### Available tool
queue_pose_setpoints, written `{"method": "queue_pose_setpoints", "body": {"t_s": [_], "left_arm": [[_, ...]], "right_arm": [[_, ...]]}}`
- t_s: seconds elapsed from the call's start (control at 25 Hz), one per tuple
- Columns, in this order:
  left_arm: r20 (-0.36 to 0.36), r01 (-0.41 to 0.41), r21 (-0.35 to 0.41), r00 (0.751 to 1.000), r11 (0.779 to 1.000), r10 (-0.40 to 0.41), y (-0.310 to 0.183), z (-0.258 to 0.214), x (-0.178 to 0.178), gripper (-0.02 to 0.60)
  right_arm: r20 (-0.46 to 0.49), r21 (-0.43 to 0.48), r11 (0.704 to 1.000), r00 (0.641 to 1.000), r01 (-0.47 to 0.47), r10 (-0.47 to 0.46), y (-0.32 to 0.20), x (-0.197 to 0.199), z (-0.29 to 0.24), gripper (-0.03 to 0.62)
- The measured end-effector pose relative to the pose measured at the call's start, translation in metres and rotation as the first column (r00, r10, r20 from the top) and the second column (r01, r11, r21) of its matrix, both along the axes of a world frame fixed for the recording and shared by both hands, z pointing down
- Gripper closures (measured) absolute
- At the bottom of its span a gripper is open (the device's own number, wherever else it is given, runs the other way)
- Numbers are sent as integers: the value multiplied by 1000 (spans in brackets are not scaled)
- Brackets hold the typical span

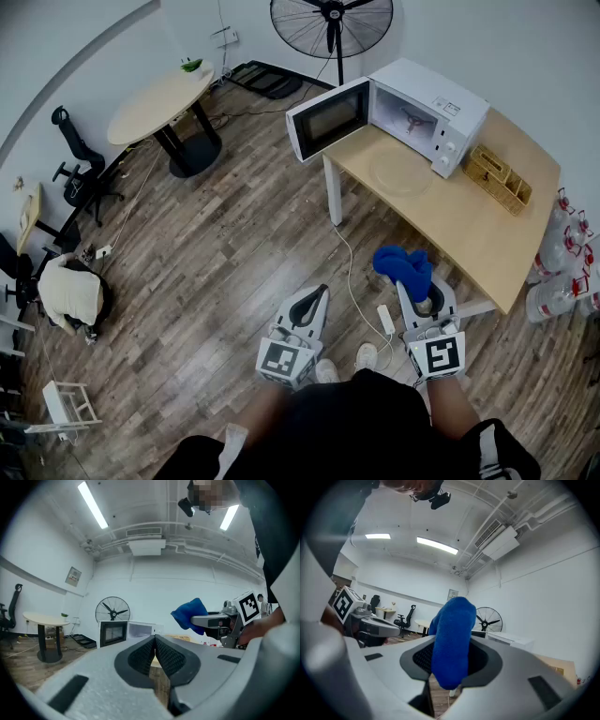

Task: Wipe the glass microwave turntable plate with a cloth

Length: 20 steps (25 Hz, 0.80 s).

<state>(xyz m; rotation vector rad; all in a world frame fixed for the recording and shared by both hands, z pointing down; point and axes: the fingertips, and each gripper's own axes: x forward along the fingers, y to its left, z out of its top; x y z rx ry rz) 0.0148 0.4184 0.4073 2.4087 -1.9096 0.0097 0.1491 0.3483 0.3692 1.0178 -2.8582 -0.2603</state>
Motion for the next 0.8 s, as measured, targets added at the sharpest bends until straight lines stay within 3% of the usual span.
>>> {"method": "queue_pose_setpoints", "body": {"t_s": [0.28, 0.6, 0.8], "left_arm": [[-2, 5, 5, 1000, 1000, -5, 13, -2, -6, 575], [25, 23, 21, 999, 1000, -23, 36, -5, -39, 575], [21, 28, 26, 999, 999, -29, 27, -2, -55, 575]], "right_arm": [[-1, -5, 1000, 1000, -4, 4, 9, -5, 1, 473], [58, -16, 1000, 998, -13, 14, 26, -26, 0, 462], [78, -55, 998, 996, -30, 34, 9, -37, 9, 462]]}}
